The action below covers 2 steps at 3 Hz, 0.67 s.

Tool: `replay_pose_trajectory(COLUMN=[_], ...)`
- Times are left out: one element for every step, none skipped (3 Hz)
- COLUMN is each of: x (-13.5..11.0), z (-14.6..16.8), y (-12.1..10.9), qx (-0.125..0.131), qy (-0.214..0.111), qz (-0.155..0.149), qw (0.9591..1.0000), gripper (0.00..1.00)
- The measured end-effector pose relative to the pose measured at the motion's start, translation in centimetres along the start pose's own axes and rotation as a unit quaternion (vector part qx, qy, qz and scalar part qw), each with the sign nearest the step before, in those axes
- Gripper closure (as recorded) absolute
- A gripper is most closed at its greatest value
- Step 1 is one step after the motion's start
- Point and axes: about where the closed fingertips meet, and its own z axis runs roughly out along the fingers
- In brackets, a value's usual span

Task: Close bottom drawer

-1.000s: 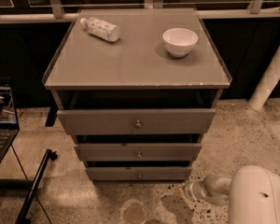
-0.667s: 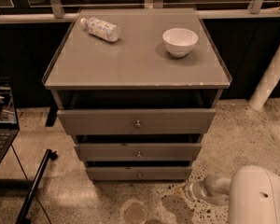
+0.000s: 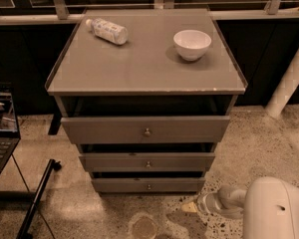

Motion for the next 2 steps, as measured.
replay_pose_trajectory(x=[0.00, 0.00], z=[0.01, 0.01], y=[0.02, 0.02], qx=[-0.001, -0.001], qy=[0.000, 0.000], qz=[0.000, 0.000], qw=[1.0000, 1.0000], gripper=[0.00, 0.00])
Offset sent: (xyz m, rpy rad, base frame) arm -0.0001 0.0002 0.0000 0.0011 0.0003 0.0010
